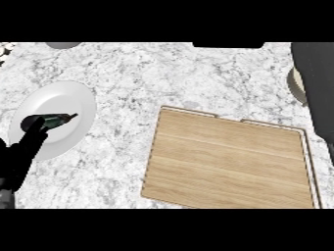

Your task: Pick the lemon from the tray and place it in the tiered basket

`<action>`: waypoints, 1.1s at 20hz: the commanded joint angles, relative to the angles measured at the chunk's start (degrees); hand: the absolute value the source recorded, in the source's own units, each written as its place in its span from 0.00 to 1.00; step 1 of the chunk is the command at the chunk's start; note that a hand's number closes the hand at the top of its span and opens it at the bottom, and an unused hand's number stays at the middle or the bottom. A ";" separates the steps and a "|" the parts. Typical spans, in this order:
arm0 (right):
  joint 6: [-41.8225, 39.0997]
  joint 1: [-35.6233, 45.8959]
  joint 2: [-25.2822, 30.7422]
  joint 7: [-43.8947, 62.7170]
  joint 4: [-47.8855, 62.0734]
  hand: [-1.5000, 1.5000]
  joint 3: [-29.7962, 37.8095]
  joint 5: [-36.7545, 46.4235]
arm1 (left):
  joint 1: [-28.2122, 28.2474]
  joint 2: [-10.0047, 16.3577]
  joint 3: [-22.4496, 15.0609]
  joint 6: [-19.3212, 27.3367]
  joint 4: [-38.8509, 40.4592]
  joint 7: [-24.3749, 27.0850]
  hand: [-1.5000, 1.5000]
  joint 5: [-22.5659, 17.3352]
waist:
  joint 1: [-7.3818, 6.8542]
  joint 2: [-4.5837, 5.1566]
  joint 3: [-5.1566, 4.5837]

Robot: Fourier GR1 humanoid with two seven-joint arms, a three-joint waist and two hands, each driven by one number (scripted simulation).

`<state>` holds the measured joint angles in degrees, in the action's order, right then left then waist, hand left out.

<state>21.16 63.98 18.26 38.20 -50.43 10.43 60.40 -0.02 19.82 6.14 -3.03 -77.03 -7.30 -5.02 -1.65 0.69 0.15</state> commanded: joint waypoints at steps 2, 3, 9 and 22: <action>3.47 4.92 4.88 -10.67 11.13 1.00 6.86 -7.13 | 2.33 0.25 0.29 -1.42 -0.68 1.02 0.50 -0.17 | -0.81 0.10 -0.11; 5.09 4.45 5.19 -12.81 12.14 1.00 7.47 -7.81 | 0.45 -1.38 -0.90 0.37 0.90 0.55 0.50 1.44 | -0.26 0.07 -0.12; 9.67 5.91 8.30 -21.70 24.07 1.00 10.63 -9.51 | 1.35 0.71 1.22 -3.00 0.94 2.26 0.50 -0.34 | -1.23 0.47 -0.12; -6.64 13.22 23.51 -25.02 34.88 1.00 -7.54 13.73 | -1.92 0.76 1.26 -1.64 2.06 -0.49 0.50 0.78 | -1.59 0.58 -0.14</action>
<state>17.37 74.10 39.13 15.97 -18.59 4.51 71.71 -1.25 20.02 6.79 -4.85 -76.16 -7.41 -4.63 -3.17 1.26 0.05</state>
